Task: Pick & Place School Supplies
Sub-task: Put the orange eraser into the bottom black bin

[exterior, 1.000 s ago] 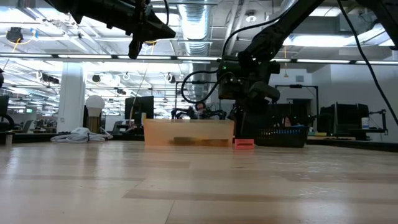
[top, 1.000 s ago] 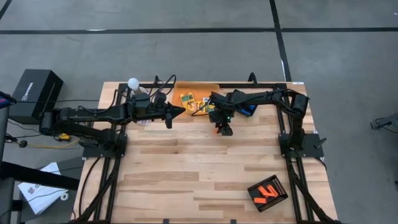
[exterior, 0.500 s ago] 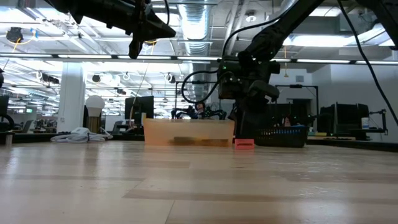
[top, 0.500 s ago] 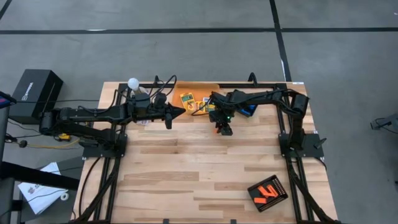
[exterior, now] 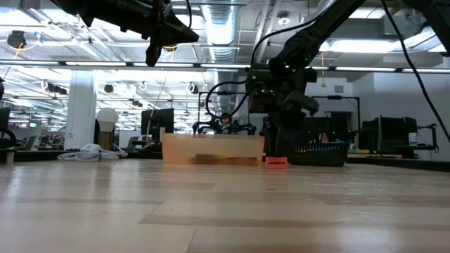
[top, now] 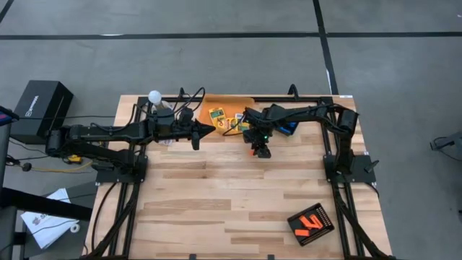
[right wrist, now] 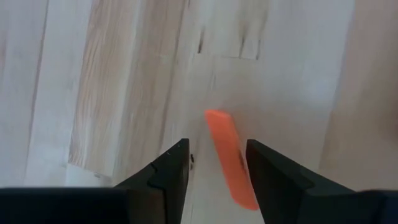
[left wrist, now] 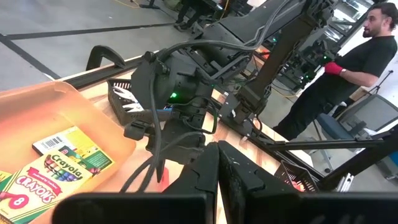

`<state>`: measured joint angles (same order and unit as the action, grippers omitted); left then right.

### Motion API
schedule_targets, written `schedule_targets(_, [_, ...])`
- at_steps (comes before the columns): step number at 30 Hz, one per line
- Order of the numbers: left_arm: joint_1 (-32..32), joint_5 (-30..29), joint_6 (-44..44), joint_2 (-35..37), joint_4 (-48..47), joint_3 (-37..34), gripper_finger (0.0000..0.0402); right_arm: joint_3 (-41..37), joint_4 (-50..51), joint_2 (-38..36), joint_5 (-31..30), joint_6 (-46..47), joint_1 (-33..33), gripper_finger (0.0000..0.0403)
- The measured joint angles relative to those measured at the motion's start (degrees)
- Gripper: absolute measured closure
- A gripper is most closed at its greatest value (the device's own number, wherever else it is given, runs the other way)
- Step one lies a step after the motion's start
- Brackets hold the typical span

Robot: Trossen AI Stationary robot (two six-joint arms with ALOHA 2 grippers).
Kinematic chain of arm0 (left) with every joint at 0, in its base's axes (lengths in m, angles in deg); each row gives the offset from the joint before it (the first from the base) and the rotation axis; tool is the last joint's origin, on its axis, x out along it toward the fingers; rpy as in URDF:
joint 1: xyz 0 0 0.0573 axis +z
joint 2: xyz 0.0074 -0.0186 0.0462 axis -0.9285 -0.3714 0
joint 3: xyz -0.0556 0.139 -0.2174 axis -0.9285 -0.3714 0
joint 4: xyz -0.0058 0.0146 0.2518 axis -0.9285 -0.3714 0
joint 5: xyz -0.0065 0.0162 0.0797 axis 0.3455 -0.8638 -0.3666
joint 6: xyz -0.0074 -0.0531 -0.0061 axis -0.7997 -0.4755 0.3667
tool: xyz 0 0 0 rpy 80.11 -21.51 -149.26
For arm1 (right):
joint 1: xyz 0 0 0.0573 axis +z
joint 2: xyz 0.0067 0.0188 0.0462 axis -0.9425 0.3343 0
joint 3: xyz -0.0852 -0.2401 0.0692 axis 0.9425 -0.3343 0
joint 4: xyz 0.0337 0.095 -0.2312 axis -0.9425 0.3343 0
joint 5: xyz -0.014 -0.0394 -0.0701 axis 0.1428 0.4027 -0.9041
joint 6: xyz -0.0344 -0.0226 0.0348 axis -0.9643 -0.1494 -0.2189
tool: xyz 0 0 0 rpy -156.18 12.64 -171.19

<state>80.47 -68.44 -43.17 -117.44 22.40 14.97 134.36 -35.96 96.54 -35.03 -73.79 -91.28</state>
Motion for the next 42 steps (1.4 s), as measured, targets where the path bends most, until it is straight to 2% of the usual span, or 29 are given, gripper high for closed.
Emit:
schedule_targets(13, [0.0,0.0,0.0,0.0,0.0,0.0,0.0401,-0.1,0.1,0.0,-1.7,-0.2,0.3,0.0262])
schedule_targets(24, [0.0,0.0,0.7,0.0,0.0,0.0,0.0401,-4.4,-1.4,-0.2,-1.1,1.2,-0.1,0.0395])
schedule_targets(33, [0.0,1.0,0.6,0.0,0.0,0.0,0.0401,-3.0,0.3,-0.3,-1.8,1.1,-1.0,0.0402])
schedule_targets(38, [0.0,1.0,0.5,0.0,0.0,0.0,0.0401,-1.4,2.3,-2.8,-4.4,2.6,-1.2,0.0402])
schedule_targets(42, [0.0,1.0,0.5,0.0,0.0,0.0,0.0401,-0.3,3.9,-5.8,-3.6,3.8,-1.8,0.0402])
